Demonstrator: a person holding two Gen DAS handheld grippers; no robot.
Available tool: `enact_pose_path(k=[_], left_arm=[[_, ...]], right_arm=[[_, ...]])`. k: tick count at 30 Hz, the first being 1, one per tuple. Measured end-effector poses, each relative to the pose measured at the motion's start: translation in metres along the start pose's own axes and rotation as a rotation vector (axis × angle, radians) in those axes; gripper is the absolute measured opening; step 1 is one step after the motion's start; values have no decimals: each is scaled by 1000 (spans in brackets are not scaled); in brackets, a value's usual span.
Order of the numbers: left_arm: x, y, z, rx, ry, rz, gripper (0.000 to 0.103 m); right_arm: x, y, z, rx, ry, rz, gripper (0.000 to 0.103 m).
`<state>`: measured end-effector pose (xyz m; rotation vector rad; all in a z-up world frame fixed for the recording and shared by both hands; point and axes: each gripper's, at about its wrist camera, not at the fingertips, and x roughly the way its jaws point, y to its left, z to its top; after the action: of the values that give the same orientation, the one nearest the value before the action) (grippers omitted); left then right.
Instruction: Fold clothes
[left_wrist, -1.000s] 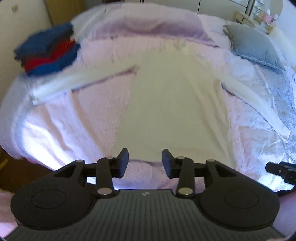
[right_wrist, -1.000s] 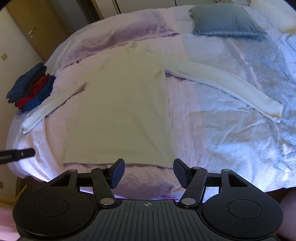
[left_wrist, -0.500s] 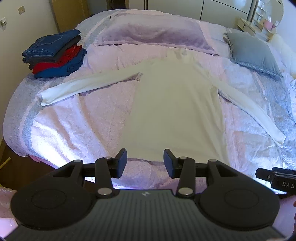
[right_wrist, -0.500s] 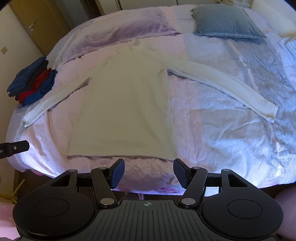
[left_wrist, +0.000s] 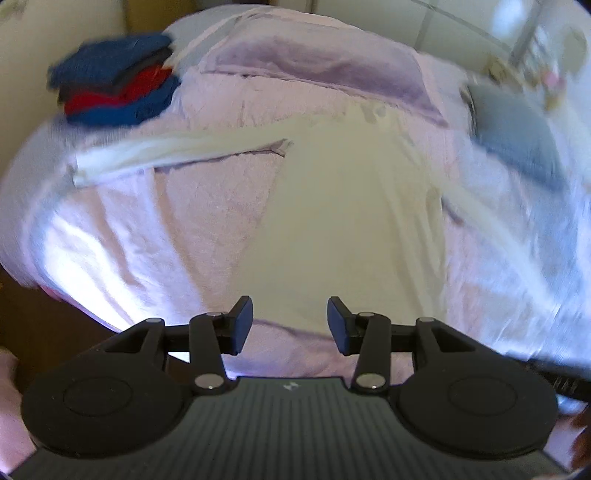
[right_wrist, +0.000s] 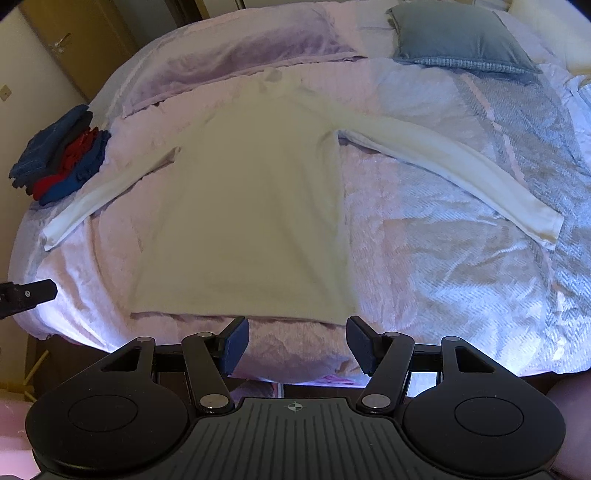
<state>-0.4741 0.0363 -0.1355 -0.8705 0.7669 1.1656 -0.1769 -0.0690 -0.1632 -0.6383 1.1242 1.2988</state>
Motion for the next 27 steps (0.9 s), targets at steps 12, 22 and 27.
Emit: enact_pose_path(k=[12, 22, 27], left_arm=[[110, 208, 77, -854, -184, -17, 44], [230, 340, 123, -1179, -273, 111, 44], [251, 371, 125, -1228, -349, 138, 38]], right_arm=[[82, -8, 82, 100, 58, -99, 62], [195, 33, 139, 59, 156, -198, 62], [234, 37, 133, 55, 220, -229, 62]])
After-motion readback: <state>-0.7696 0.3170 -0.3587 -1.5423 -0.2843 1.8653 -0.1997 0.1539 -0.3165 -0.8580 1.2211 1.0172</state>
